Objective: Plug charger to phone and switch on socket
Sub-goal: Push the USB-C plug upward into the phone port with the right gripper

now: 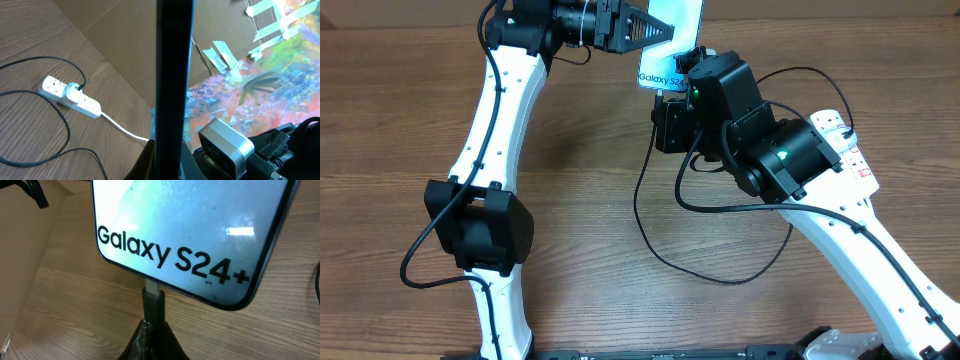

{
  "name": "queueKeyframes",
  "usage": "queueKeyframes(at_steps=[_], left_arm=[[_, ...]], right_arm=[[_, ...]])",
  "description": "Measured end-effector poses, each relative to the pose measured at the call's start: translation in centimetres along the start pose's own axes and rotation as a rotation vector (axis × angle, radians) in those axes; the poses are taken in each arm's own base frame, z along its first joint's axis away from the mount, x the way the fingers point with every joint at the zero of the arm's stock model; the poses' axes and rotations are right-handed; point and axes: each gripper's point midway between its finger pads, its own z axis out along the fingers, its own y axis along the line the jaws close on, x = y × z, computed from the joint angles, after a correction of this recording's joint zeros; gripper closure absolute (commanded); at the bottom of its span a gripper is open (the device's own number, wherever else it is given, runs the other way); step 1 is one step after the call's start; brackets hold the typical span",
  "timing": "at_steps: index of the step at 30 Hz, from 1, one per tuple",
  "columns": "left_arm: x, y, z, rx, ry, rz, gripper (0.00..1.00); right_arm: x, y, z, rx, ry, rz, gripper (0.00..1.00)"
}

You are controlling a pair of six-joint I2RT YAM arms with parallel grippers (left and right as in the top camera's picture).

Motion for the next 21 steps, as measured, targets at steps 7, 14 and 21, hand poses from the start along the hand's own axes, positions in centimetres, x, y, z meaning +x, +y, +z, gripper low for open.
queueKeyframes(at_steps=[7,14,21], left_arm=[[0.0,-0.01,0.0,0.0,0.0,0.0,0.96],[0.0,0.0,0.0,0.0,0.0,0.0,0.96],[-0.02,0.04,0.0,-0.002,-0.001,0.0,0.96]], right_arm=[[-0.03,-0.06,0.0,0.003,-0.002,0.0,0.96],[-0.11,-0.2,0.0,0.011,-0.006,0.0,0.96],[-0.42,-0.33,-0.01,0.021,-0.021,-0.001,0.96]])
